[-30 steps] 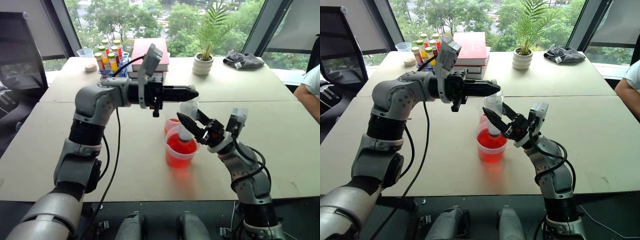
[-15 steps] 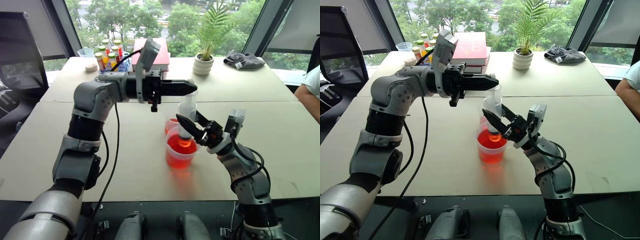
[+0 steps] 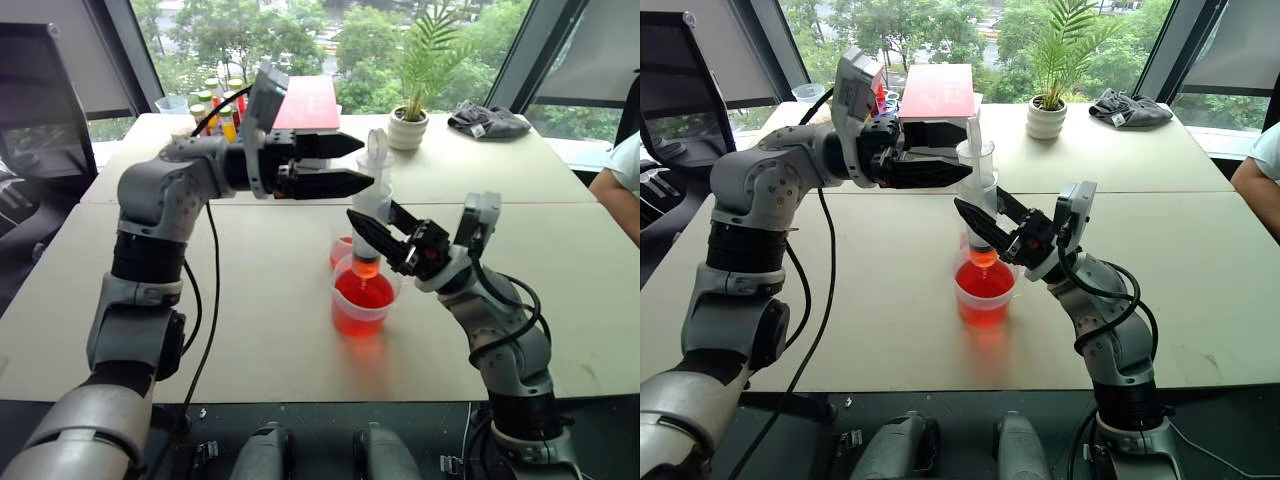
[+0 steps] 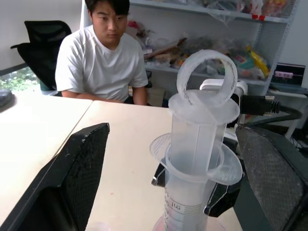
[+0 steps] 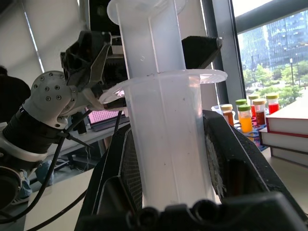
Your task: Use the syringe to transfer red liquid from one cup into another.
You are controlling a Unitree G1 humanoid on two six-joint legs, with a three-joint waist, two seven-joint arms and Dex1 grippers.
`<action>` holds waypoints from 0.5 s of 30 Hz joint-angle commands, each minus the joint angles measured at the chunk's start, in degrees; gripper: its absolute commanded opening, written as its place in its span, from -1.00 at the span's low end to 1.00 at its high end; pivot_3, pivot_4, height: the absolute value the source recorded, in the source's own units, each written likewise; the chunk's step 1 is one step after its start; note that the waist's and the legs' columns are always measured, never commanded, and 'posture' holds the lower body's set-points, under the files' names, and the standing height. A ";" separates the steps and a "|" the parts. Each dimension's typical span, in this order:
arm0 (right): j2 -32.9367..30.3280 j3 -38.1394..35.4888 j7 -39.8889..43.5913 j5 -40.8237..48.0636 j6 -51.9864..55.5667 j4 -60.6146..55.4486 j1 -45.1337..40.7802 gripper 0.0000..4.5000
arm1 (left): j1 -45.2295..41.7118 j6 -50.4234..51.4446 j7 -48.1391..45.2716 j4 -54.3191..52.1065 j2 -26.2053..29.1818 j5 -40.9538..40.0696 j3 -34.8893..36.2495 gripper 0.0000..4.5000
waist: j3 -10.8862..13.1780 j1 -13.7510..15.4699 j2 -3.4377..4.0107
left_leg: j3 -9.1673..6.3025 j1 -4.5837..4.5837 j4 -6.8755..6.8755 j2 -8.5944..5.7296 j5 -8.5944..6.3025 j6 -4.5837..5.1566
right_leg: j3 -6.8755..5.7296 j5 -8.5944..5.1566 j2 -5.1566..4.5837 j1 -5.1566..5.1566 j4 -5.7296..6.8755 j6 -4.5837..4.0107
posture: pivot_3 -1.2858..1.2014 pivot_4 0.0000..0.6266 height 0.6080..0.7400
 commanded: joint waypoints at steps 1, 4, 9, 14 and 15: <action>-1.11 -1.89 -1.01 2.85 1.73 -3.63 -1.88 -0.37 | 0.59 -1.35 -0.06 -1.33 2.89 1.05 1.65 0.97 | 0.00 -0.04 0.00 | 0.00 0.00 0.00 0.00 0.00 0.00 | 0.00 0.00 0.00 0.00 0.00 0.00 | 0.03 -0.52 1.00; -1.16 -4.96 -4.64 7.99 5.76 -2.87 -7.79 -0.37 | 0.96 -1.42 0.43 -0.42 5.25 1.38 3.06 0.97 | 0.01 -0.20 0.01 | 0.00 -0.01 0.00 0.01 0.00 0.00 | 0.00 0.00 0.00 -0.04 0.02 0.00 | 0.03 -0.52 1.00; -1.80 -6.84 -3.67 6.60 4.93 7.30 -19.04 -0.37 | 1.68 -2.13 1.06 0.05 7.16 2.09 3.92 0.97 | 0.02 -0.02 0.03 | -0.02 0.01 -0.01 0.02 0.01 -0.01 | -0.01 0.01 0.00 -0.06 0.06 -0.01 | 0.03 -0.52 1.00; 0.37 -5.09 3.35 -1.15 -6.69 24.87 -25.06 -0.37 | 2.80 -1.99 2.27 -2.16 6.96 1.52 3.90 0.97 | 0.02 0.01 0.02 | 0.03 -0.02 -0.01 -0.02 0.00 0.00 | -0.03 0.01 -0.04 0.00 -0.02 0.00 | 0.03 -0.52 1.00; 1.18 -4.82 4.57 -2.21 -8.86 27.77 -25.32 -0.37 | 2.81 -1.94 2.42 -2.45 6.83 1.44 3.80 0.97 | 0.02 -0.02 0.01 | 0.04 -0.04 -0.01 -0.02 0.00 0.00 | -0.02 0.01 -0.04 -0.01 -0.03 0.00 | 0.03 -0.52 1.00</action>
